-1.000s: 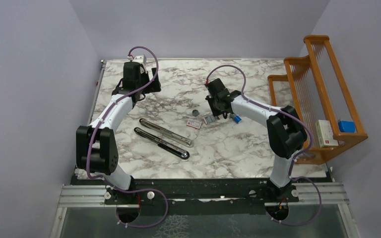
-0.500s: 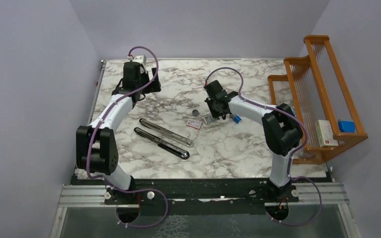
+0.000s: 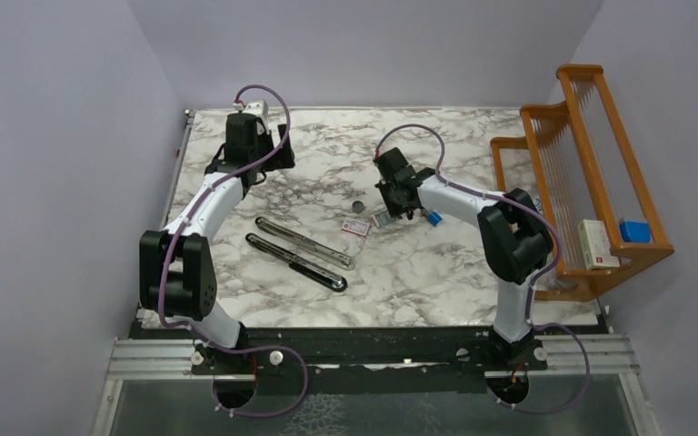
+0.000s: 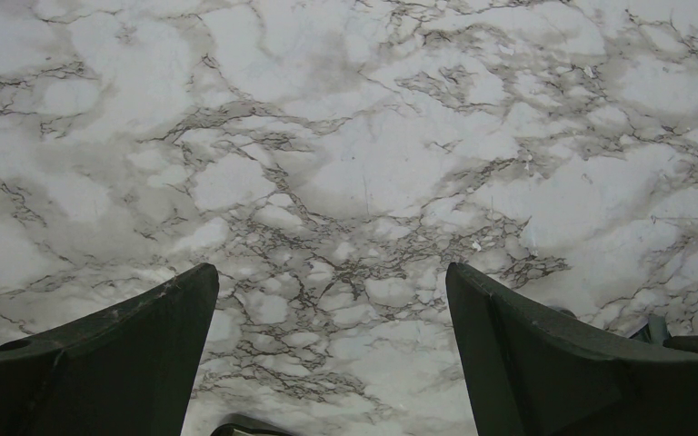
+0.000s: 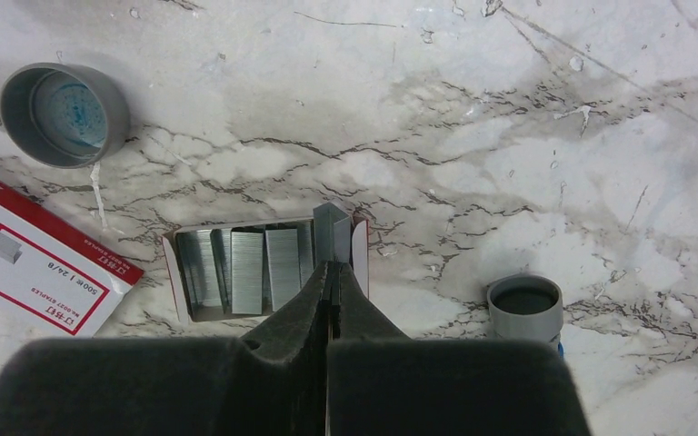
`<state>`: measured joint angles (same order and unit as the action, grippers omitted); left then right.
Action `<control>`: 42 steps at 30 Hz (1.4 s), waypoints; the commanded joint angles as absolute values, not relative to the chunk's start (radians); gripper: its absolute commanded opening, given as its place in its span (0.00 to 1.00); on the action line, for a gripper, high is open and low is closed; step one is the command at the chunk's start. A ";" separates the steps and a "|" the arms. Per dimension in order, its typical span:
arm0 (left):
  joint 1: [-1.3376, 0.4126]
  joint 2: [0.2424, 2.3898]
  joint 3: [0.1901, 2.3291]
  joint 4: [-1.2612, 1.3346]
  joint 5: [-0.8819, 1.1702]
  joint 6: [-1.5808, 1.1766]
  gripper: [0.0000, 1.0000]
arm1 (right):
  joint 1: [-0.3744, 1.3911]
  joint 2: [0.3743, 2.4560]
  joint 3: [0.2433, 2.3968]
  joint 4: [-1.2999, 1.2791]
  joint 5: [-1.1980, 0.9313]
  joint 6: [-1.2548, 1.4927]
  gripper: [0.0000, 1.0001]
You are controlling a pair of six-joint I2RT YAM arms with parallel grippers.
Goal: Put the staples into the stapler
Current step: Pick up the staple from the staple box.
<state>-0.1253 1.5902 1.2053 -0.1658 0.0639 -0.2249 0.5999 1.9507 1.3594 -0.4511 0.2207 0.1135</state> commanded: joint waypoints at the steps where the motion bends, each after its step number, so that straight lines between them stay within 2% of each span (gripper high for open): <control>1: -0.118 1.596 1.238 -0.162 0.077 -0.226 0.99 | 0.594 1.959 1.376 -0.446 0.240 0.109 0.01; 21: -0.118 1.597 1.237 -0.162 0.083 -0.229 0.99 | 0.594 1.859 1.380 -0.462 0.198 0.127 0.01; 27: -0.118 1.599 1.237 -0.161 0.084 -0.230 0.99 | 0.594 1.906 1.400 -0.470 0.199 0.132 0.19; 31: -0.118 1.600 1.238 -0.161 0.087 -0.230 0.99 | 0.593 1.942 1.419 -0.471 0.214 0.125 0.23; 38: -0.118 1.595 1.238 -0.162 0.079 -0.227 0.99 | 0.593 1.991 1.417 -0.468 0.233 0.111 0.22; 42: -0.117 1.595 1.237 -0.162 0.078 -0.227 0.99 | 0.593 1.987 1.400 -0.457 0.242 0.110 0.12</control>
